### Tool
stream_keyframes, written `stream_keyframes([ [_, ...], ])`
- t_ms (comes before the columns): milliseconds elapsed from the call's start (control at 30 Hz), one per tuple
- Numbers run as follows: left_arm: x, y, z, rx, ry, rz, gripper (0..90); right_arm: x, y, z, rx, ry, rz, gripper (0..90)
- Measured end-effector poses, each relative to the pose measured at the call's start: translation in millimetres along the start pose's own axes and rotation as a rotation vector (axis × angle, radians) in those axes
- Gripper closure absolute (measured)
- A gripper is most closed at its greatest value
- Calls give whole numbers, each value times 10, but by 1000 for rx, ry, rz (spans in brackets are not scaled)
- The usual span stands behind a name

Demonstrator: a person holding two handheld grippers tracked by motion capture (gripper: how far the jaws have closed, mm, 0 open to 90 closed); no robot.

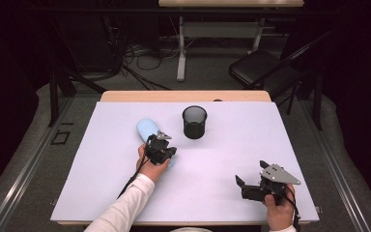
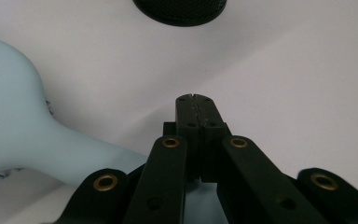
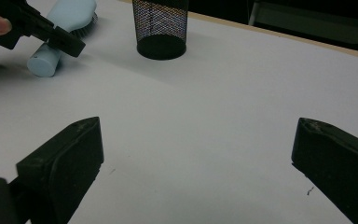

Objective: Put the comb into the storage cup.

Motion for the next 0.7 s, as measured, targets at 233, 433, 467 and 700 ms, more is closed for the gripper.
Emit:
stream_keyframes([
  [233, -20, -32, 18, 27, -13, 8, 900, -1, -3, 0, 2, 1, 0, 19],
  [433, -36, -66, -9, 59, -14, 17, 900, -1, -5, 0, 4, 2, 0, 21],
  [467, -41, -73, -12, 63, -10, 14, 900, -1, -5, 0, 4, 2, 0, 21],
  [700, -35, -120, -58, 98, 14, 12, 900, 4, -8, 3, 5, 4, -1, 22],
])
Point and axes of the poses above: each handheld gripper's, and its own axes: z roughly forward along the jaws, y roughly out of its top, x roughly to its left, the point moved 10 cm from there along z, roughly forward along the jaws, and after that the axes turned 11 degrees about -y, right-handed, at the moved point
